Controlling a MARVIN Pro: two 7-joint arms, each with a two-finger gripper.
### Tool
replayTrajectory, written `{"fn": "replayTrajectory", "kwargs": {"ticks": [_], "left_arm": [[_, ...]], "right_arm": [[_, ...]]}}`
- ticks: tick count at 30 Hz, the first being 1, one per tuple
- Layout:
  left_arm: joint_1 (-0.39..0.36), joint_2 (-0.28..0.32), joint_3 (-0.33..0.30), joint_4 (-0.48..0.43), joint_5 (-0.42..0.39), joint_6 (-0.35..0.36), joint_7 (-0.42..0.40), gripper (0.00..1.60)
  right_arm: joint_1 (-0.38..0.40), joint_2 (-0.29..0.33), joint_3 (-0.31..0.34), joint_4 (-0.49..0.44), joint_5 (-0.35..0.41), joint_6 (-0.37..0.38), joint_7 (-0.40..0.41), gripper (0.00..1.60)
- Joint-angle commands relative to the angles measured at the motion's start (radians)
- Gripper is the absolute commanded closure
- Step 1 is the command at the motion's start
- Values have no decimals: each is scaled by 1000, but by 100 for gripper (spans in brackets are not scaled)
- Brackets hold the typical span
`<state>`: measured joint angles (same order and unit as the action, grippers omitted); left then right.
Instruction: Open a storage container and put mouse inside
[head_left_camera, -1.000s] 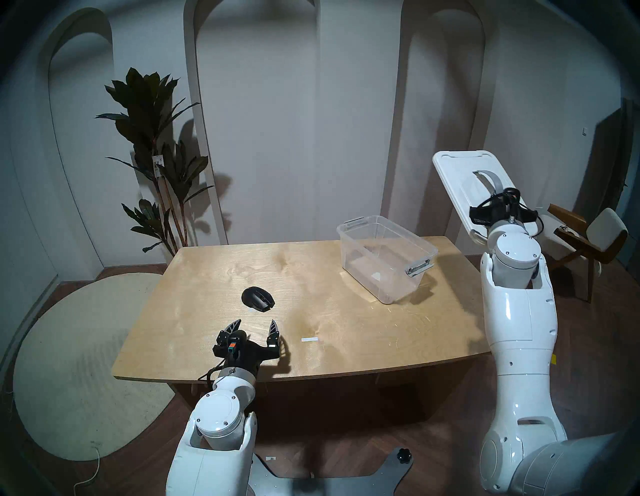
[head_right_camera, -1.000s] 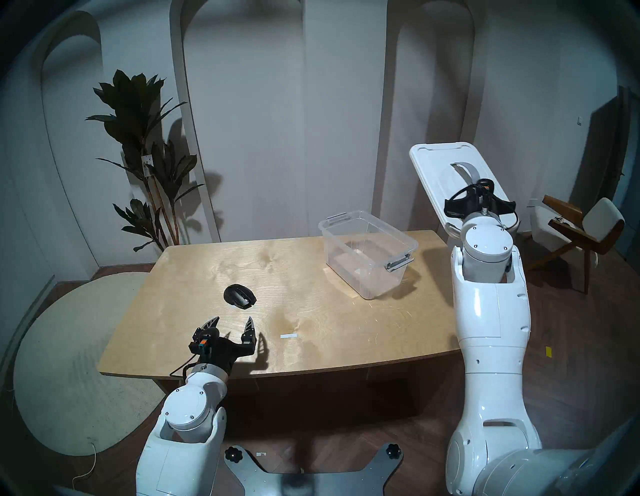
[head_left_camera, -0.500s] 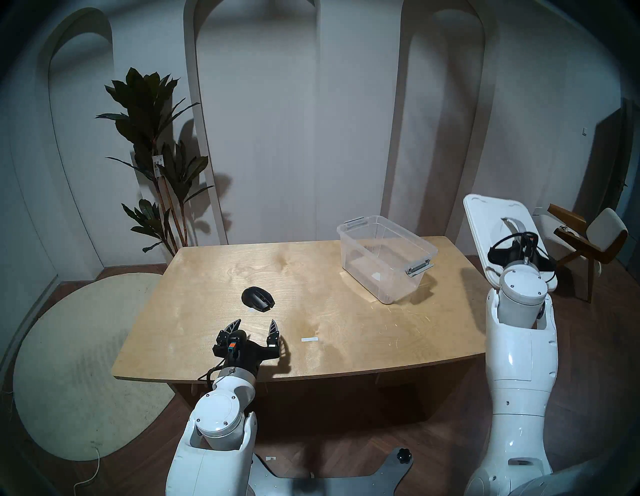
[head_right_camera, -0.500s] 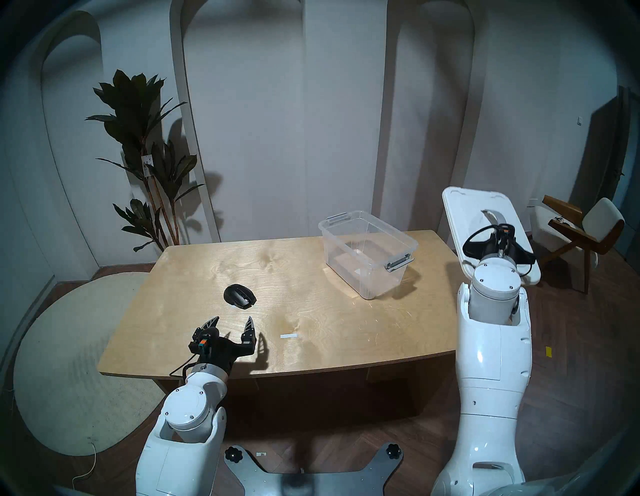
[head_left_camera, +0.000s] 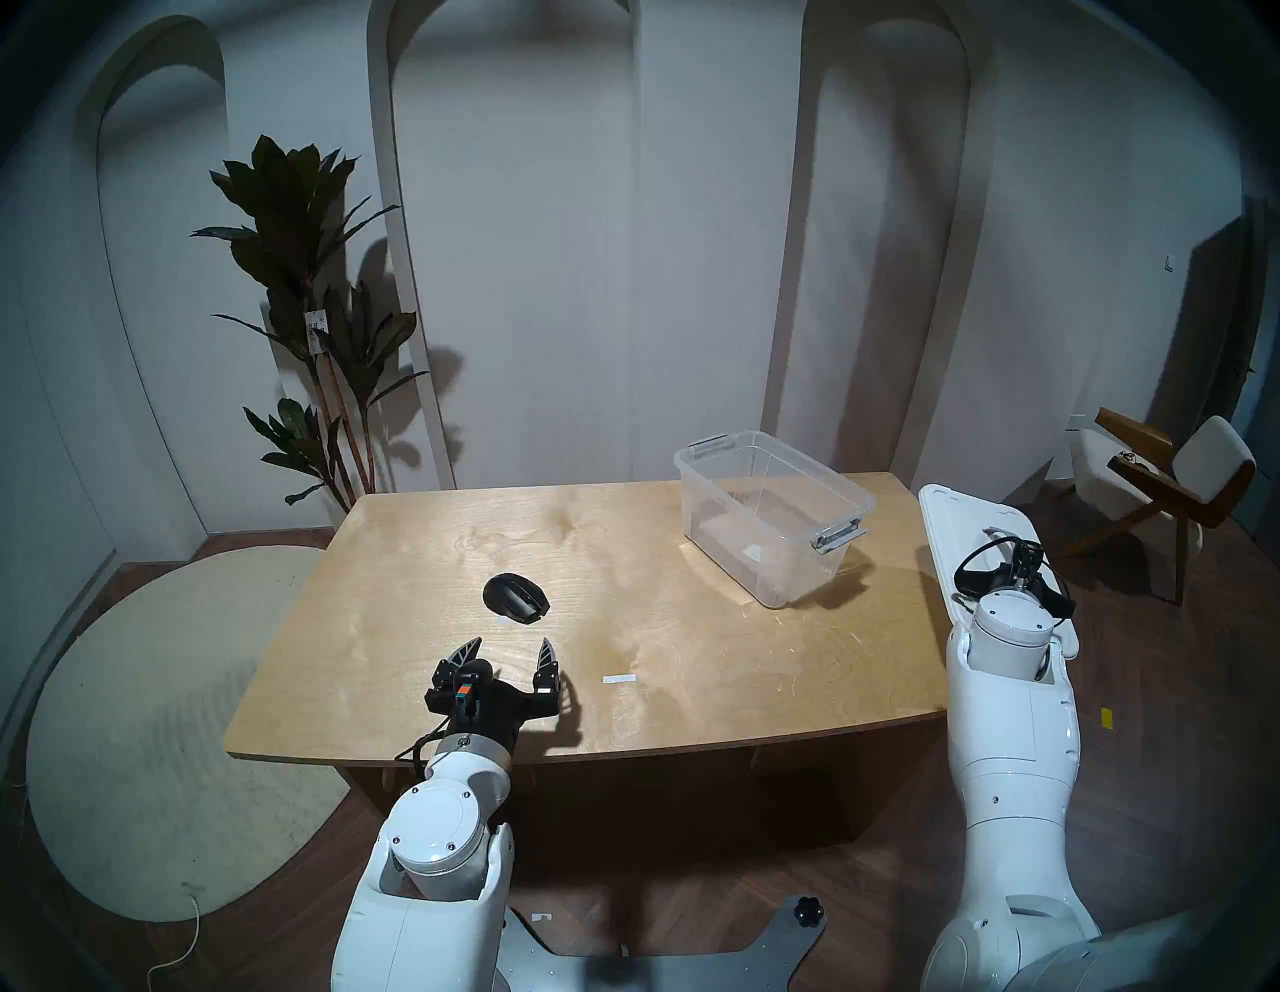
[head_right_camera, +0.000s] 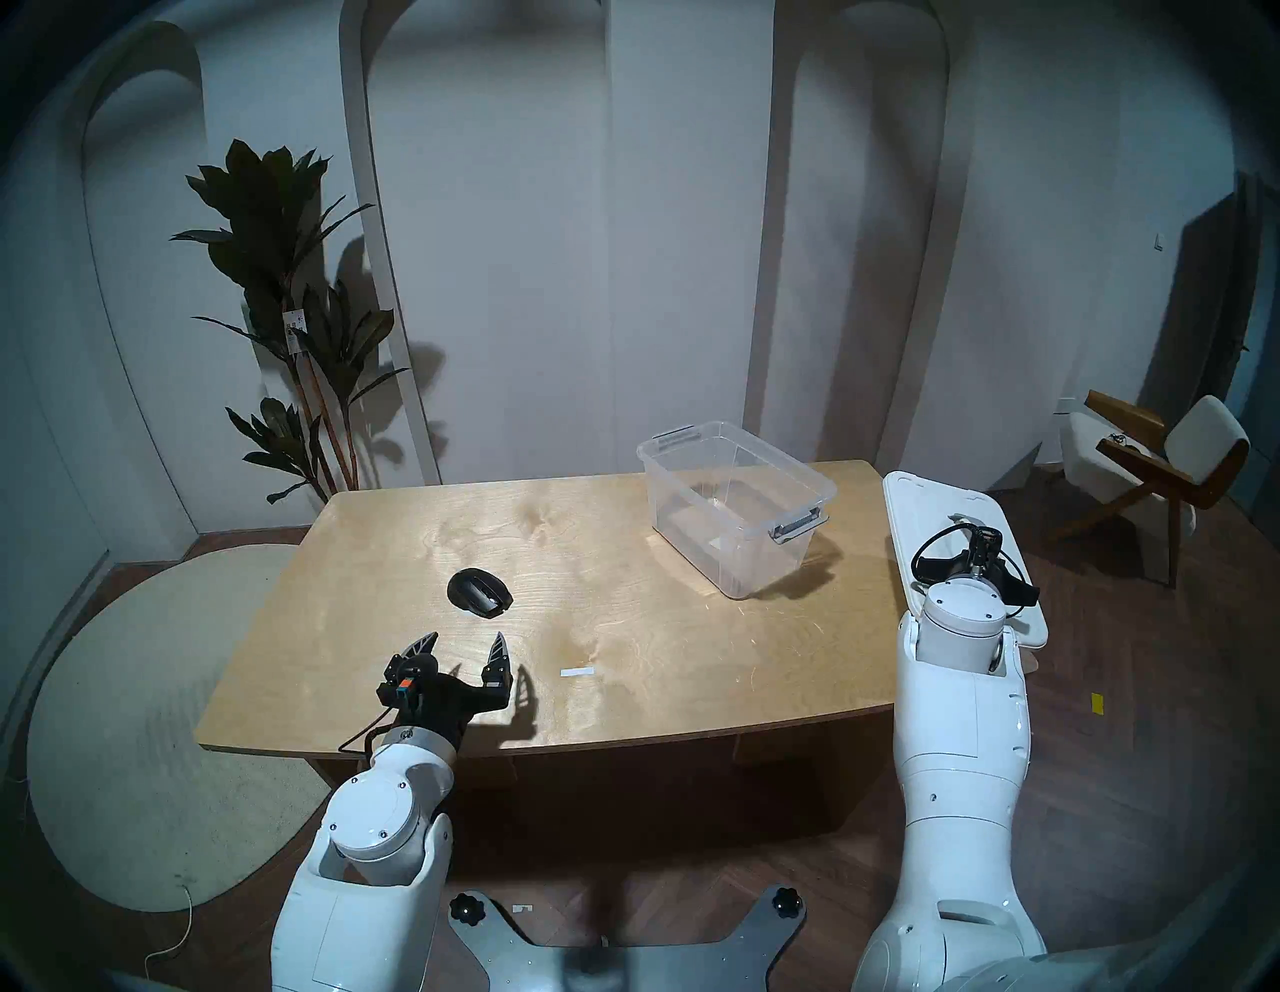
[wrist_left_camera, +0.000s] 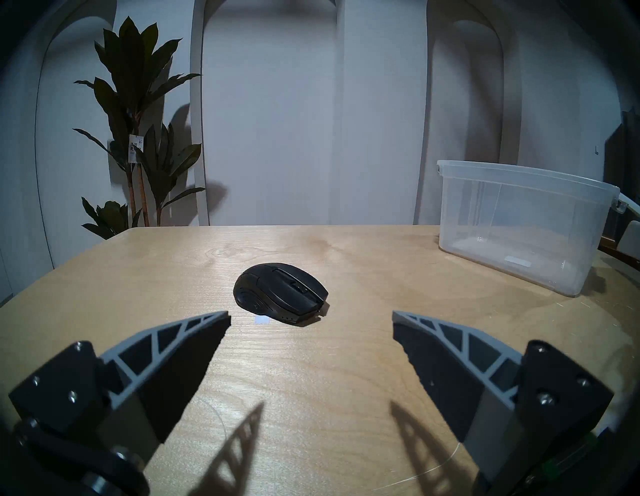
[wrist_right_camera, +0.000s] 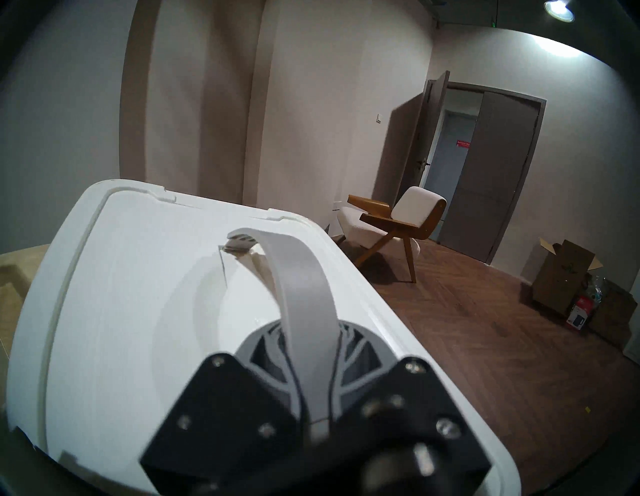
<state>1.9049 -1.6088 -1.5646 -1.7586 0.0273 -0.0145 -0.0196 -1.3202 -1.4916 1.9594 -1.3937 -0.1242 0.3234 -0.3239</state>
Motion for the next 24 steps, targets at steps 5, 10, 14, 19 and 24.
{"fn": "replayTrajectory", "kwargs": {"ticks": [5,10,14,19,24], "left_arm": [[-4,2,2,-23,-2,-4,1,0],[-4,2,2,-22,-1,-4,1,0],[-4,2,2,-23,-2,-4,1,0],[-4,2,2,-24,-2,-4,1,0],[-4,2,2,-22,-1,-4,1,0]], "right_arm": [[111,25,-36,93,-14,-45,-18,160],[163,58,-78,195,-11,-9,-11,160],[181,38,-87,238,-28,-14,-19,0],[104,1,-96,129,-39,0,-43,0],[54,-23,-107,73,-26,-5,-20,0]]}}
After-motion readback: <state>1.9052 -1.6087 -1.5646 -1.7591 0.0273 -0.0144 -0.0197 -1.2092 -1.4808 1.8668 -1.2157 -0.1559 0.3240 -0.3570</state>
